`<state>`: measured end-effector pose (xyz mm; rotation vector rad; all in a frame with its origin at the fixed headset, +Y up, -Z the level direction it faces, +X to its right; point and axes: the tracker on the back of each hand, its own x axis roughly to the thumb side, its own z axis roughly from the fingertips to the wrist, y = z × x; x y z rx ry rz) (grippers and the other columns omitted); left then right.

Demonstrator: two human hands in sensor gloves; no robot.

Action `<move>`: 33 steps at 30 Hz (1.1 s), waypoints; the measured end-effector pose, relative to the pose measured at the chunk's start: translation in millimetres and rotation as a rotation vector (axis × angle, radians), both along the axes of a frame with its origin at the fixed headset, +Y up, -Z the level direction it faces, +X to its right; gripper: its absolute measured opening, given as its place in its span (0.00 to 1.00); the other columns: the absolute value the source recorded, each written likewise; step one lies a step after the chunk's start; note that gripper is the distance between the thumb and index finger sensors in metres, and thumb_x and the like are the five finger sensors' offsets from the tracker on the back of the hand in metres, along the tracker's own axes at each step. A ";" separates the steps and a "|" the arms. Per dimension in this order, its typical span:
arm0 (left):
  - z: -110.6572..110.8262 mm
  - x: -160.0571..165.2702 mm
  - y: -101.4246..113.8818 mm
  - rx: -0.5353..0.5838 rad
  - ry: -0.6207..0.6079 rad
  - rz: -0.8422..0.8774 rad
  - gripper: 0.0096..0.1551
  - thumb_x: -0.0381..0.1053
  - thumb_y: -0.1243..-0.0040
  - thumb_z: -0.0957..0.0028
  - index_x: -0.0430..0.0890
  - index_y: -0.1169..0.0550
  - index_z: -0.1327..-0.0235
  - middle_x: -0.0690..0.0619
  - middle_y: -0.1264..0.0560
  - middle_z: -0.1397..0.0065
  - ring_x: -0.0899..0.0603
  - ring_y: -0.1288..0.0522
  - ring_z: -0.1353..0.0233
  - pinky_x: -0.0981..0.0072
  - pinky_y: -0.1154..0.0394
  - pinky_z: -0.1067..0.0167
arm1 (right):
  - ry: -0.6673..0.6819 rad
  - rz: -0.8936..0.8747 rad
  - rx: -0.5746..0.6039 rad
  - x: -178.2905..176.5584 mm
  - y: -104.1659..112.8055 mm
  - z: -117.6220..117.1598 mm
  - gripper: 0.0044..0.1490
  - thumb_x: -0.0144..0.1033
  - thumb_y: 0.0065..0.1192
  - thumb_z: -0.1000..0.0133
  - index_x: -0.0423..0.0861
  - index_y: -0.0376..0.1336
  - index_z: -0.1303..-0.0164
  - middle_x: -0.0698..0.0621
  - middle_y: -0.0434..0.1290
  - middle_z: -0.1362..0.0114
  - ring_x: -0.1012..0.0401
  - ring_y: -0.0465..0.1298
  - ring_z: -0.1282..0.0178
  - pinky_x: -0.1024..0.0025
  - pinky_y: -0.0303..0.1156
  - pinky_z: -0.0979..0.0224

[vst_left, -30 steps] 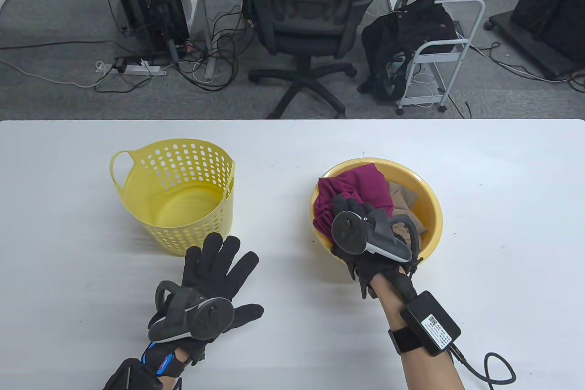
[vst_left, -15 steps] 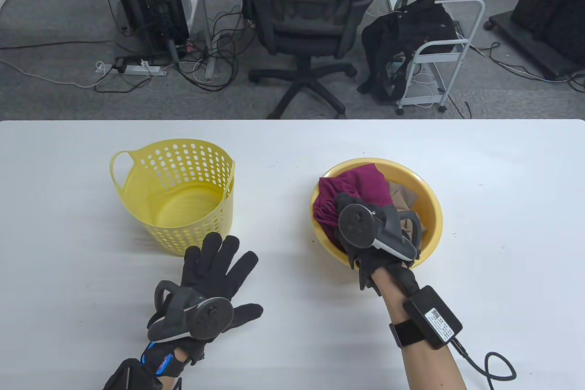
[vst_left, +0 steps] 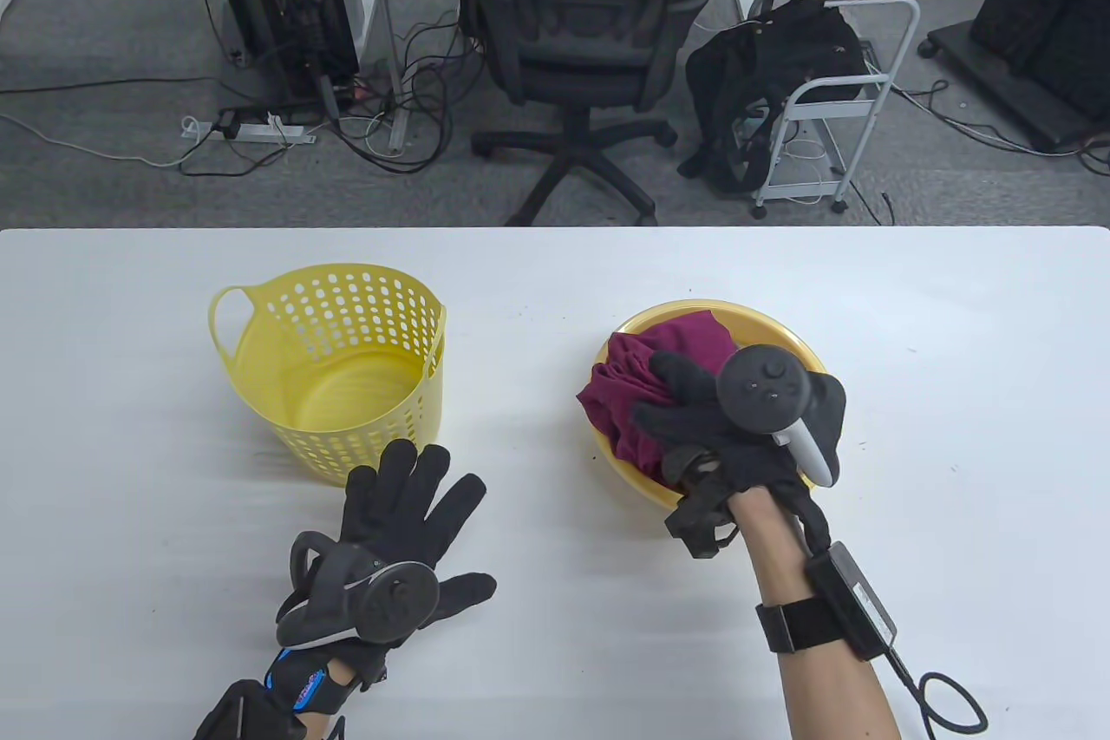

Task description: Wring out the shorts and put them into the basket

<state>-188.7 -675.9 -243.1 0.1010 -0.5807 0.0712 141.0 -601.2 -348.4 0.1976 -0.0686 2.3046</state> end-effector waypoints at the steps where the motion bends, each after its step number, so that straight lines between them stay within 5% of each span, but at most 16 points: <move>1: 0.0 0.1 0.0 0.000 -0.001 0.000 0.58 0.76 0.43 0.50 0.49 0.46 0.13 0.29 0.53 0.10 0.15 0.55 0.16 0.14 0.53 0.33 | -0.003 -0.031 -0.002 1.0 1.7 0.5 0.43 0.48 0.72 0.45 0.37 0.60 0.28 0.37 0.72 0.33 0.43 0.80 0.41 0.55 0.79 0.39; 16: -0.4 -0.7 0.4 -0.001 0.002 0.010 0.58 0.76 0.43 0.50 0.49 0.46 0.13 0.29 0.53 0.10 0.15 0.55 0.16 0.14 0.53 0.33 | -0.020 -0.436 0.004 14.9 36.6 14.3 0.43 0.53 0.71 0.42 0.36 0.61 0.29 0.38 0.74 0.36 0.46 0.82 0.45 0.59 0.80 0.43; 33: -1.3 -4.4 1.9 0.006 0.013 0.023 0.58 0.76 0.43 0.50 0.49 0.46 0.13 0.29 0.53 0.10 0.15 0.55 0.16 0.14 0.53 0.33 | 0.078 -0.723 0.039 -3.3 107.2 36.3 0.42 0.56 0.70 0.40 0.37 0.61 0.29 0.40 0.74 0.37 0.49 0.82 0.46 0.62 0.80 0.43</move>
